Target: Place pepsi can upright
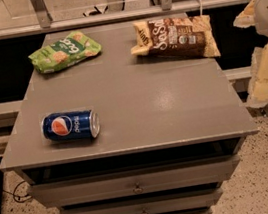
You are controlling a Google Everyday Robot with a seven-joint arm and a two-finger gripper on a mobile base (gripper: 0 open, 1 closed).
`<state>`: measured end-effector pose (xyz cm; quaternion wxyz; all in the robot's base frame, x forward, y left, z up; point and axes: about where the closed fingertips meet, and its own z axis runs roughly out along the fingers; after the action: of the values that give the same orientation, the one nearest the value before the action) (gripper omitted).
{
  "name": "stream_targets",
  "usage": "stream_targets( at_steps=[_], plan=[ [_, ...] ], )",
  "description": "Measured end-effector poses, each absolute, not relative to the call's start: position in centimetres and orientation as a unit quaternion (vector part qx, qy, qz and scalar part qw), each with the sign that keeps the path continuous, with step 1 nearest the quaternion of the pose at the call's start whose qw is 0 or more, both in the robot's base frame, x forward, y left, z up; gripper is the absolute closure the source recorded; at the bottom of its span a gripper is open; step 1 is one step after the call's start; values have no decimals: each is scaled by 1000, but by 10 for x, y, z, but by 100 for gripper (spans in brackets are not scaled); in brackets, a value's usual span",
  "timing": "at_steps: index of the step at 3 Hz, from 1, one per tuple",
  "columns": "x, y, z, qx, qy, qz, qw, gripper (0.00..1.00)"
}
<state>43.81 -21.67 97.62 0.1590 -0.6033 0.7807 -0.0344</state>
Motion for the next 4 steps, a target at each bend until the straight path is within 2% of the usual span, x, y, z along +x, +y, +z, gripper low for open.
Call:
stream_targets(
  at_steps=[2,4],
  plan=[
    [443,-205,980,-606,776,-24,172,0],
    [453,-42,997,-634,735,80,225,0]
  ],
)
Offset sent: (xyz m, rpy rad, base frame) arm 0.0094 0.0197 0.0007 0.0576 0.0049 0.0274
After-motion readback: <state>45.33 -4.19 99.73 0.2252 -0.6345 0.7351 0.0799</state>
